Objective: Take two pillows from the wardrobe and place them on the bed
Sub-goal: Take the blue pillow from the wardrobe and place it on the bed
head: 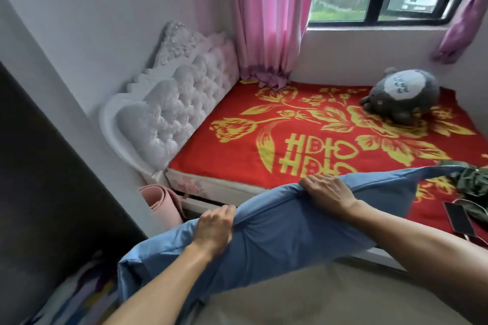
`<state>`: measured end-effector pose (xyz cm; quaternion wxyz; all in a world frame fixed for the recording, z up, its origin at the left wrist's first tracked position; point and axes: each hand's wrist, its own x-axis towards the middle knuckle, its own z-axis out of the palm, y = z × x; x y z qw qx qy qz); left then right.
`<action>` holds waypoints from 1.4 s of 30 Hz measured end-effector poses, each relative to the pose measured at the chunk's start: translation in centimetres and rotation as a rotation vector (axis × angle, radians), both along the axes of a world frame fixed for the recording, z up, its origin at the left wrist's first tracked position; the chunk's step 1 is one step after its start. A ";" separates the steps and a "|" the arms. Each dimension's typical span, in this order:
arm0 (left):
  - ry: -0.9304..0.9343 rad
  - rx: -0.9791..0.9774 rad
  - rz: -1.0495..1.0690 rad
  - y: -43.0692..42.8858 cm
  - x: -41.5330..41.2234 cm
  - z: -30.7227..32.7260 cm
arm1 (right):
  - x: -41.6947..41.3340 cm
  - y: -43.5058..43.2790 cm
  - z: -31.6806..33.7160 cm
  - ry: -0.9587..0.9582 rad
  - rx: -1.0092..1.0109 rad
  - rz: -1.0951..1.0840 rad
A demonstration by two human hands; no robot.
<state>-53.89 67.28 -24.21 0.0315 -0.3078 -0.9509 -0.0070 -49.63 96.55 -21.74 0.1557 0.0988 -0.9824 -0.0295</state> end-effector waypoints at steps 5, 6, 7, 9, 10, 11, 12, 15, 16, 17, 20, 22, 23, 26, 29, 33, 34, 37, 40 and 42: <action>-0.064 0.024 -0.030 4.0 -5.5 -2.0 | -4.4 3.8 -0.5 -0.007 0.015 -0.051; -0.069 0.031 -0.044 4.7 -7.1 -2.3 | -5.5 4.5 -0.8 -0.007 0.019 -0.053; -0.076 0.043 -0.062 5.5 -8.9 -2.6 | -6.9 5.2 -1.2 -0.012 0.021 -0.059; -0.088 0.060 -0.091 7.1 -12.9 -3.0 | -10.1 6.8 -1.9 -0.008 0.029 -0.084; -0.093 0.059 -0.101 8.0 -15.0 -3.2 | -11.8 7.6 -2.3 0.001 0.031 -0.095; -0.097 0.061 -0.112 8.8 -17.1 -3.3 | -13.5 8.3 -2.6 0.005 0.033 -0.108; -0.100 0.069 -0.122 9.6 -19.1 -3.4 | -15.2 8.9 -2.8 0.007 0.034 -0.120; -0.115 0.058 -0.137 11.1 -25.4 -3.3 | -21.0 10.3 -2.7 0.004 0.009 -0.140; -0.105 0.046 -0.146 11.4 -27.6 -3.0 | -23.1 10.6 -2.6 0.014 0.005 -0.143; -0.087 0.042 -0.156 11.6 -29.8 -2.7 | -25.3 10.8 -2.3 0.032 0.004 -0.144; -0.048 0.054 -0.162 11.8 -35.5 -1.5 | -30.9 11.0 -1.6 0.027 -0.026 -0.161; -0.016 0.011 -0.178 11.8 -38.3 -0.7 | -34.0 11.1 -1.8 0.005 -0.032 -0.170; 0.017 -0.026 -0.181 11.9 -39.8 -0.3 | -35.6 11.2 -1.8 0.007 -0.029 -0.166; 0.032 -0.028 -0.136 12.3 -44.9 0.3 | -41.4 11.5 -1.5 -0.009 -0.051 -0.140; 0.031 -0.038 -0.073 12.5 -50.0 0.4 | -47.8 11.9 -1.9 -0.025 -0.068 -0.115; -0.028 -0.046 0.021 12.6 -57.0 -0.5 | -57.2 12.2 -3.4 -0.063 -0.087 -0.067; -0.048 -0.038 0.047 12.7 -59.0 -0.7 | -59.8 12.3 -3.8 -0.063 -0.100 -0.050; -0.072 -0.022 0.109 13.1 -64.7 -1.4 | -66.9 12.5 -4.9 -0.064 -0.141 -0.027; -0.084 0.002 0.161 13.2 -68.6 -1.8 | -72.4 12.4 -5.7 -0.100 -0.172 -0.017; -0.096 -0.008 0.205 12.8 -70.5 -2.1 | -75.4 11.8 -6.4 -0.137 -0.180 -0.002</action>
